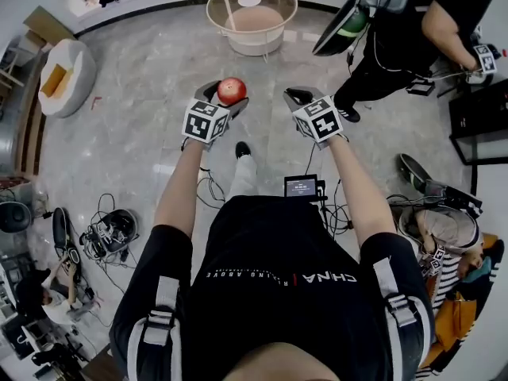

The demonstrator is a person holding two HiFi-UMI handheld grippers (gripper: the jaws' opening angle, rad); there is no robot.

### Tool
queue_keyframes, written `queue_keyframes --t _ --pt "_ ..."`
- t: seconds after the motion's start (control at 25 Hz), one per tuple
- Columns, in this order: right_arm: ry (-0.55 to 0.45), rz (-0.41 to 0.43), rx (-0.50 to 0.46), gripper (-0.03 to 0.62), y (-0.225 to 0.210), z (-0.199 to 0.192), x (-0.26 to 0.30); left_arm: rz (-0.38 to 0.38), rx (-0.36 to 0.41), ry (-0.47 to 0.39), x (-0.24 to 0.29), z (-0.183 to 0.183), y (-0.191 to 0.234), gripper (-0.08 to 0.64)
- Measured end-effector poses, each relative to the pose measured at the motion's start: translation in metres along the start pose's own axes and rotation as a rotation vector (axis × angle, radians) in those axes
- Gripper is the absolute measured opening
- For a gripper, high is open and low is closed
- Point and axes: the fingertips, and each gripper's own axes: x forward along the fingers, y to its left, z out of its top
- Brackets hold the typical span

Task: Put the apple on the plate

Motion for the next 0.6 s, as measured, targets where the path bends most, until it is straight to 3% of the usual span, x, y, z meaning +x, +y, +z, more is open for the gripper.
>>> queue_keyframes --t 0.24,0.6 --pt "0.011 -0.009 0.008 0.049 -0.061 0.045 0.079 -0.032 -0.005 -0.001 0.068 0.026 0.076 0.389" --pt "0.068 -0.022 -0.02 0.049 -0.127 0.141 0.238 -0.064 -0.02 0.0 0.139 0.07 0.246 0.388"
